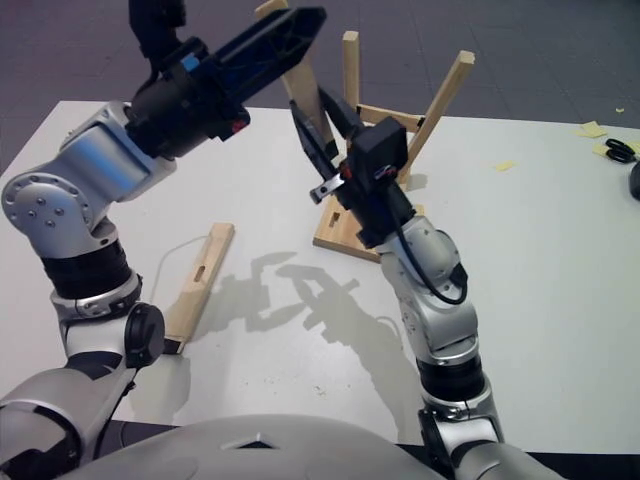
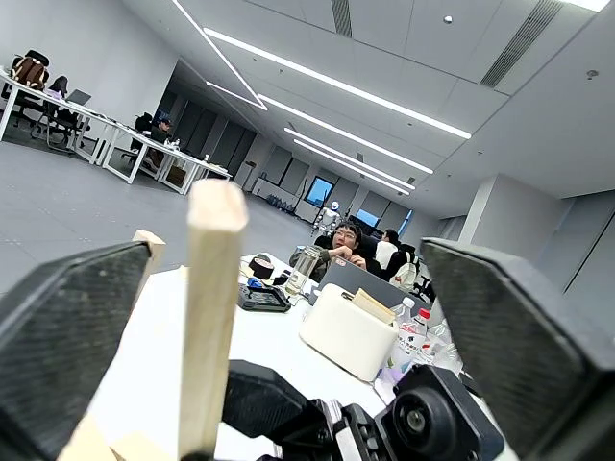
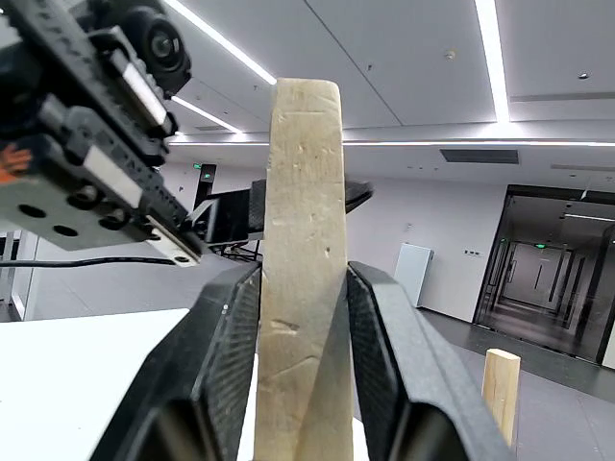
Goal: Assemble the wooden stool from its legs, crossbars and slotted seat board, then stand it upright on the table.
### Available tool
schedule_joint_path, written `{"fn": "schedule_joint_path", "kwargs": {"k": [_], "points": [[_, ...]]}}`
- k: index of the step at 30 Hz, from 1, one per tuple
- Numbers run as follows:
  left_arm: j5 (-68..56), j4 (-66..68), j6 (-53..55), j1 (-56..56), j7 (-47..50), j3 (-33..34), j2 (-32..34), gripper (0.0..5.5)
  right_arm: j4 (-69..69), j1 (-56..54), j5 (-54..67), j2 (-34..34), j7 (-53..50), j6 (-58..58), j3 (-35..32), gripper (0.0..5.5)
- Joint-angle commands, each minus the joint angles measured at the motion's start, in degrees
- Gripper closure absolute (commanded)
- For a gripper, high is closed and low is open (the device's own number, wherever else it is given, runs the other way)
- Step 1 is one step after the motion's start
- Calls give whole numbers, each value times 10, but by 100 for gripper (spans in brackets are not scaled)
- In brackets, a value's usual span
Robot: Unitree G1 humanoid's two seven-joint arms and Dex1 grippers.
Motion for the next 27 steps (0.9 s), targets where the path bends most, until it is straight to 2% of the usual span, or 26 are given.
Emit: {"fn": "schedule_joint_path", "kwargs": {"k": [1,8,19,24,27], "points": [[15,-17,-10,-5,-3,-2,21,116,0,5,-21,5,-1,-6,7,417],[48,-7,-33,-8,-5,3,45,231,-8,12,-40,17,-8,-6,9,417],[32,-24,-23,12,-10,-21,43,429,20,8,-86,13,-3,-38,5,417],[61,1,-54,-9,-11,-4,42,501,34,9,-99,17,-3,-46,7,417],[95,-3,-70,-4,-16,-3,51,509,37,9,-102,20,-5,-44,3,417]]}}
